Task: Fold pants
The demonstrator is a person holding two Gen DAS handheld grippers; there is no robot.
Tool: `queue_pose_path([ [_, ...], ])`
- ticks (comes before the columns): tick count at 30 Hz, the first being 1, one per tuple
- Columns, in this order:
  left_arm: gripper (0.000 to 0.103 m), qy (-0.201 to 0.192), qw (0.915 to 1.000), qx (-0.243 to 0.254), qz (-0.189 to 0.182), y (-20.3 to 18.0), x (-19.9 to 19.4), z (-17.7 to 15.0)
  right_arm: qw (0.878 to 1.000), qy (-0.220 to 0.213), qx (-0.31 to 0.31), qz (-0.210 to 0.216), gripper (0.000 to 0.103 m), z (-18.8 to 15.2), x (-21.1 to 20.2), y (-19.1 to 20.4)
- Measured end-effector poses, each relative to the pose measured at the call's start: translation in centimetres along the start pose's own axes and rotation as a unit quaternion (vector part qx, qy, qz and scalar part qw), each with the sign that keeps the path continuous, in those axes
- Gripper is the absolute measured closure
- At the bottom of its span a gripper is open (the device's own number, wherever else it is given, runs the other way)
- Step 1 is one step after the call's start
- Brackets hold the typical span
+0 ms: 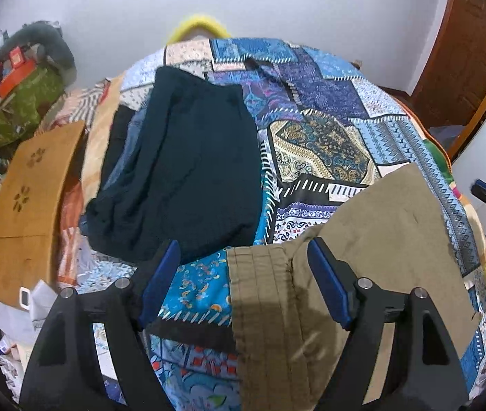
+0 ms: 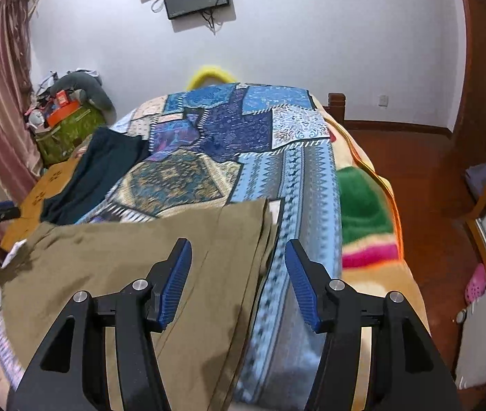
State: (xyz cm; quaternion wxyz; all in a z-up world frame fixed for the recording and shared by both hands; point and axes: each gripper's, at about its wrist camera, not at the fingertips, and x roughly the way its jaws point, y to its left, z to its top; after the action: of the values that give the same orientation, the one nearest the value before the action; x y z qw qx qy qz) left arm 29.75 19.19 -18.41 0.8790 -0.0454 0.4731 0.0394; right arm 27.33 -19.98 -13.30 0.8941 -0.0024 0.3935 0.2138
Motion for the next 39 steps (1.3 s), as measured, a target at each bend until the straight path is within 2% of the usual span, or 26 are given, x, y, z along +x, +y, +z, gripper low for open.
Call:
queue_pose_path([
  [2,0.027,0.011,0.9999,0.002,0.0,0.0,1.1,0.2,1.0,0.016,0.008,-0.003,0.05,0.9,2.4,-0.8],
  [5,0.026,0.026,0.9994,0.011,0.02,-0.3,2.8,0.3,0.999,0.036,0.015,-0.007,0.051,2.1,5.7,-1.5],
  [10,0.026,0.058,0.998,0.019,0.015,-0.7,5.5,-0.1,0.996,0.076,0.033,0.011,0.051,3.0,10.8,-2.0],
  [12,0.022,0.061,0.998,0.015,0.006,-0.7,6.1,-0.4,0.995,0.089,0.037,0.018,0.051,2.9,12.2,-2.1],
  [13,0.017,0.062,0.998,0.011,0.005,-0.5,6.4,-0.6,0.995,0.096,0.038,0.015,0.051,2.7,13.0,-2.1],
  [14,0.013,0.061,0.9981,0.008,0.007,-0.4,6.5,-0.7,0.994,0.1,0.04,0.012,0.053,2.6,13.5,-2.3],
  [15,0.012,0.06,0.9982,0.005,0.006,-0.3,6.6,-0.9,0.993,0.107,0.043,0.015,0.056,2.5,14.0,-2.3],
  [17,0.012,0.059,0.9982,-0.009,-0.002,0.2,6.9,-1.3,0.992,0.116,0.044,0.025,0.071,2.0,14.7,-2.4],
  [19,0.013,0.052,0.9983,-0.024,-0.007,0.7,7.0,-1.7,0.992,0.119,0.03,0.016,0.092,1.7,14.9,-2.2],
  [21,0.023,0.037,0.9984,-0.042,-0.003,1.3,6.7,-1.9,0.992,0.124,0.025,0.02,0.094,1.5,15.0,-2.2],
  [23,0.025,0.026,0.9977,-0.062,0.005,1.8,6.6,-2.1,0.992,0.124,0.011,0.013,0.096,1.4,15.0,-2.1],
  [26,0.025,0.027,0.9968,-0.073,0.016,1.9,6.9,-2.4,0.993,0.122,-0.004,-0.002,0.096,1.4,15.2,-1.7],
  [31,0.026,0.026,0.9976,-0.058,0.028,1.4,6.3,-2.2,0.992,0.124,-0.012,-0.019,0.096,1.6,15.0,-1.5],
  [34,0.026,0.022,0.9985,-0.039,0.034,0.9,5.0,-1.9,0.993,0.109,-0.03,-0.042,0.09,2.5,13.4,-0.9],
  [36,0.026,0.011,0.999,-0.022,0.038,0.5,3.7,-1.7,0.995,0.088,-0.035,-0.034,0.088,3.1,11.4,-0.5],
  [39,0.025,-0.006,0.9993,-0.004,0.038,-0.3,1.8,-1.2,0.997,0.062,-0.044,-0.011,0.081,4.1,8.2,0.7],
])
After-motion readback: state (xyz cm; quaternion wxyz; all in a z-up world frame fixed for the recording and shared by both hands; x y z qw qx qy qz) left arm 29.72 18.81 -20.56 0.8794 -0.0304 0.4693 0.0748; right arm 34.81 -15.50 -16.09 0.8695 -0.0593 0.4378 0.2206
